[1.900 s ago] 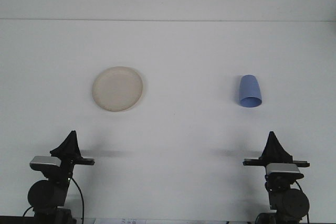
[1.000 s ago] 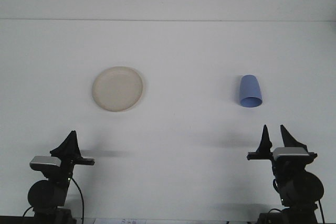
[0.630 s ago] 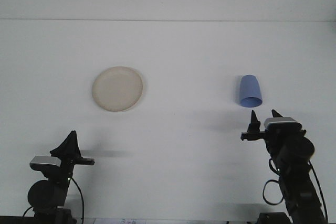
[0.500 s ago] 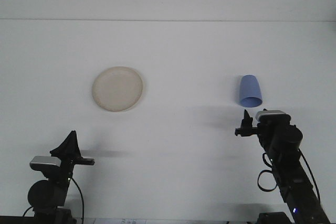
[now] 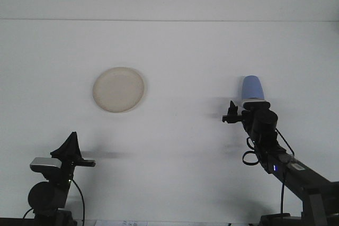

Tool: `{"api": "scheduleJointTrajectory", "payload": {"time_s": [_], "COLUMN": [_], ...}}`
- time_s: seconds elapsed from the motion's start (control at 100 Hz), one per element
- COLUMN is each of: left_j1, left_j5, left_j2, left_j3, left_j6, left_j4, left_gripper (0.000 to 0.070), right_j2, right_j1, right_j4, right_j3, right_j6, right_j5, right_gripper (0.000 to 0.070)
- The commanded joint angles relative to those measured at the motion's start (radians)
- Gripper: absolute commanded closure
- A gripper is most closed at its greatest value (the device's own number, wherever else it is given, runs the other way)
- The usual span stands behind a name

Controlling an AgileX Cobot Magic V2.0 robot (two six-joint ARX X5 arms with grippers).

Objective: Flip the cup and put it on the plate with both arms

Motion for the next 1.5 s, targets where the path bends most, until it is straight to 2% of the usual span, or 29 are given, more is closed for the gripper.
{"api": "scheduleJointTrajectory", "payload": {"time_s": [0.0, 0.26, 0.29, 0.33, 0.34, 0.39, 0.42, 0.62, 0.8, 0.96, 1.1, 1.2, 1.35, 1.49], "left_j1": [0.000, 0.000, 0.000, 0.000, 0.000, 0.000, 0.000, 0.000, 0.000, 0.000, 0.000, 0.000, 0.000, 0.000], "left_j5": [0.005, 0.005, 0.005, 0.005, 0.005, 0.005, 0.005, 0.005, 0.005, 0.005, 0.005, 0.005, 0.005, 0.005], "left_j2": [-0.001, -0.001, -0.001, -0.001, -0.001, -0.001, -0.001, -0.001, -0.001, -0.001, -0.001, -0.001, -0.001, -0.001], "left_j3": [-0.019, -0.019, -0.019, -0.019, -0.019, -0.019, -0.019, -0.019, -0.019, -0.019, -0.019, -0.019, -0.019, -0.019], "left_j6": [-0.002, -0.002, -0.002, -0.002, -0.002, -0.002, -0.002, -0.002, -0.002, -0.002, -0.002, -0.002, -0.002, -0.002], "left_j4": [0.011, 0.011, 0.011, 0.011, 0.011, 0.011, 0.011, 0.011, 0.011, 0.011, 0.011, 0.011, 0.011, 0.011], "left_gripper": [0.0688, 0.0688, 0.0688, 0.0688, 0.0688, 0.0688, 0.0688, 0.0688, 0.0688, 0.0688, 0.0688, 0.0688, 0.0688, 0.0688], "right_j2": [0.047, 0.192, 0.204, 0.217, 0.221, 0.230, 0.235, 0.205, 0.033, -0.189, -0.272, -0.268, -0.221, -0.156], "right_j1": [0.000, -0.034, -0.040, -0.046, -0.048, -0.057, -0.062, -0.071, -0.006, 0.108, 0.242, 0.347, 0.512, 0.625], "right_j4": [0.054, 0.077, 0.076, 0.076, 0.077, 0.073, 0.073, 0.023, -0.146, -0.579, -1.064, -1.357, -1.601, -1.672], "right_j3": [0.015, 0.119, 0.132, 0.145, 0.150, 0.161, 0.167, 0.171, 0.177, 0.287, 0.502, 0.664, 0.807, 0.833], "right_j6": [0.016, 0.016, 0.016, 0.017, 0.017, 0.017, 0.017, 0.014, -0.052, -0.107, -0.162, -0.187, -0.189, -0.183], "right_j5": [0.011, 0.021, 0.020, 0.021, 0.024, 0.027, 0.026, -0.002, -0.029, -0.053, -0.099, -0.104, -0.103, -0.101], "right_gripper": [0.0261, 0.0272, 0.0318, 0.0417, 0.0468, 0.0640, 0.0700, 0.0700, 0.0700, 0.0700, 0.0700, 0.0700, 0.0700, 0.0700]}}
